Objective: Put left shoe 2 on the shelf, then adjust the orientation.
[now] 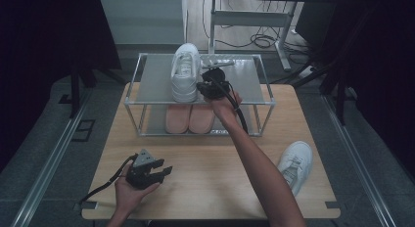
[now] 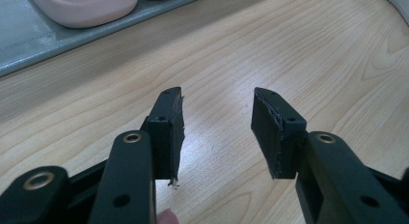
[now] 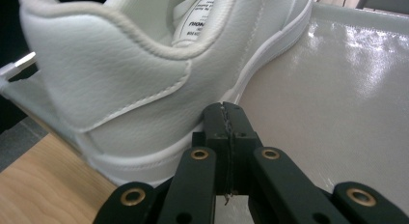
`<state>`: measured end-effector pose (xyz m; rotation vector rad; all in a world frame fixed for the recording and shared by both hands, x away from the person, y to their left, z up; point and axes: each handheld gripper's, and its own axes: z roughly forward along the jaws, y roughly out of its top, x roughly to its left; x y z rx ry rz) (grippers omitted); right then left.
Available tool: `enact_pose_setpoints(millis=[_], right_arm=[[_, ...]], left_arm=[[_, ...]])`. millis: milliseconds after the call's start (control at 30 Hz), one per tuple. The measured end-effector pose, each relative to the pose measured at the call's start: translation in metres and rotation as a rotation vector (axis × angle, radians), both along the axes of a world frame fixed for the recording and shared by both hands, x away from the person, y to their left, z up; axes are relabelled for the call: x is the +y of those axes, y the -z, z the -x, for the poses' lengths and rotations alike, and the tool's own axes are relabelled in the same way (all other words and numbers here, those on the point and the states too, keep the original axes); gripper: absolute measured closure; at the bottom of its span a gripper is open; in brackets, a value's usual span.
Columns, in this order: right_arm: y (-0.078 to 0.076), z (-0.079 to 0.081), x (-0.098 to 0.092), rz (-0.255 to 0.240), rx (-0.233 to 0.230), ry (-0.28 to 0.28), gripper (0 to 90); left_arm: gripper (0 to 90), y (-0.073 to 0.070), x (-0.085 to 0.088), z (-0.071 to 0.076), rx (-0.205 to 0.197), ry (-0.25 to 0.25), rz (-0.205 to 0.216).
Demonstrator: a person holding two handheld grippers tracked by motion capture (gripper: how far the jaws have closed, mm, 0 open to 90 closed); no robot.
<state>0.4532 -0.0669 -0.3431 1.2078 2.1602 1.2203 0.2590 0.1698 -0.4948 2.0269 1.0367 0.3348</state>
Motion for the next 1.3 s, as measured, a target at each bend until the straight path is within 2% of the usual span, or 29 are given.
enact_pose_setpoints(millis=[100,200,367,467,533,600,633,700,867,967,1100,1300], right_arm=[[-0.003,0.007,-0.009,-0.003,-0.012,0.000,90.0],[-0.007,0.021,-0.023,-0.012,-0.029,-0.011,90.0],[-0.009,0.056,-0.049,-0.009,-0.054,-0.027,90.0],[-0.006,0.078,-0.064,-0.011,-0.057,-0.046,90.0],[-0.002,0.093,-0.074,0.008,-0.062,-0.067,90.0],[0.004,0.107,-0.084,0.013,-0.057,-0.086,90.0],[0.013,0.121,-0.097,0.028,-0.043,-0.101,90.0],[0.017,0.125,-0.102,0.026,-0.037,-0.105,90.0],[0.044,0.151,-0.131,0.038,0.006,-0.106,90.0],[0.056,0.166,-0.142,0.050,0.023,-0.106,90.0],[0.069,0.189,-0.149,0.061,0.034,-0.110,90.0],[0.092,0.228,-0.154,0.150,0.074,-0.109,90.0]], left_arm=[[55.5,0.000,0.000,0.000,0.003,0.002,0.000],[55.4,0.001,-0.001,0.000,0.005,0.007,0.000],[55.4,-0.001,0.000,0.000,0.002,0.008,0.007],[55.3,-0.001,0.001,0.000,0.002,0.009,0.008],[55.3,-0.001,0.000,0.001,0.002,0.008,0.010],[55.2,-0.002,0.001,0.002,0.003,0.008,0.011],[55.2,-0.002,0.001,0.003,0.002,0.010,0.009],[55.2,-0.002,0.001,0.002,0.002,0.005,0.014],[55.2,-0.002,0.002,0.000,0.003,-0.004,0.009],[55.2,-0.001,0.000,0.000,0.010,-0.003,0.011],[55.2,-0.001,0.000,0.000,0.012,-0.001,0.007],[55.2,-0.001,0.000,0.001,0.011,0.001,0.003]])
